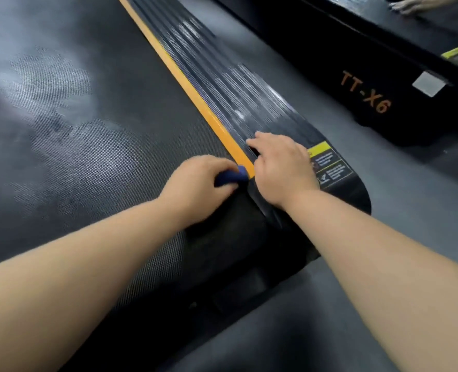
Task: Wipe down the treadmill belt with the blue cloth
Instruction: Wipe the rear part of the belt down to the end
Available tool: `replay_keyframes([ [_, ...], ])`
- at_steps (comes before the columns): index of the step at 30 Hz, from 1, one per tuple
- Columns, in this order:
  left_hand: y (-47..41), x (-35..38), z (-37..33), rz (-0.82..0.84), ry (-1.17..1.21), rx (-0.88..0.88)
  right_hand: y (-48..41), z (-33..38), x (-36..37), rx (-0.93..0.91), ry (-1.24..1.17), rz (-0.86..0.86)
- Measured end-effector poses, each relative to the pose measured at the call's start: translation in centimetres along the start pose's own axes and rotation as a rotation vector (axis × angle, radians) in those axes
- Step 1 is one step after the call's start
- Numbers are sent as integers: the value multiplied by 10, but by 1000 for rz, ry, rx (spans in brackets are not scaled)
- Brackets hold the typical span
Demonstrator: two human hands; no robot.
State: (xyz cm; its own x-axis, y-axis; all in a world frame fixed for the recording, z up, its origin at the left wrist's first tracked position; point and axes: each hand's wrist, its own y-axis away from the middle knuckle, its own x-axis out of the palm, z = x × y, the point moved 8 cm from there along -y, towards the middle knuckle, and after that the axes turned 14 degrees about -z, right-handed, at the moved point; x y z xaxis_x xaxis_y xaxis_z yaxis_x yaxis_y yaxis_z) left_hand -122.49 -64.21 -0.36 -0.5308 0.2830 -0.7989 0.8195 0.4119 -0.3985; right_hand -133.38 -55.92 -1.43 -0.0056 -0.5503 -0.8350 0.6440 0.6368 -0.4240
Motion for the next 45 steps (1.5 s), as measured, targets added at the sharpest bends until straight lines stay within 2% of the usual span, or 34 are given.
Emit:
replay_keyframes([
  [2,-1,2,-8,75,-30,39,0,1,0,-10,-29,-11],
  [5,-31,-1,8,175,-205,-67,0,0,-2,-39,-49,-46],
  [7,-33,-6,20,132,-200,-218,0,2,-3,-69,-60,-49],
  [9,-17,-7,11,15,-162,-277,-2,2,-2,-59,-64,-51],
  [12,25,-11,-20,-116,-153,-206,-4,0,-2,-46,-89,-44],
  [14,37,-14,-31,-96,-158,-165,0,1,-2,-89,-123,-30],
  [16,26,-12,-25,-69,-263,-145,2,-1,-4,-104,-146,-8],
  [18,4,-17,-5,-124,-390,-243,3,0,-6,-111,-147,-1],
  [20,-10,-20,17,-184,-379,-416,3,2,-6,-121,-128,-18],
  [21,-13,-17,20,-184,-358,-445,1,3,-5,-124,-131,-25],
  [23,-7,-9,10,-146,-329,-394,0,1,-2,-101,-135,-20],
  [27,41,-9,-44,-67,-217,-125,0,5,-6,-97,-112,-17],
  [30,44,-15,-47,54,-307,-12,7,6,-12,-87,-127,18],
  [32,26,-19,-30,19,-404,-85,11,7,-20,-76,-102,10],
  [35,21,-13,-19,-147,-347,-256,14,7,-22,-59,-80,1],
  [38,61,0,-48,-221,-238,-101,13,6,-18,-58,-82,-9],
  [41,91,6,-76,-76,-146,46,12,4,-15,-18,-90,-3],
  [43,75,-1,-64,-112,-176,-1,12,2,-12,-7,-81,-12],
  [45,49,-15,-34,-249,-223,-144,11,0,-9,-6,-87,-39],
])
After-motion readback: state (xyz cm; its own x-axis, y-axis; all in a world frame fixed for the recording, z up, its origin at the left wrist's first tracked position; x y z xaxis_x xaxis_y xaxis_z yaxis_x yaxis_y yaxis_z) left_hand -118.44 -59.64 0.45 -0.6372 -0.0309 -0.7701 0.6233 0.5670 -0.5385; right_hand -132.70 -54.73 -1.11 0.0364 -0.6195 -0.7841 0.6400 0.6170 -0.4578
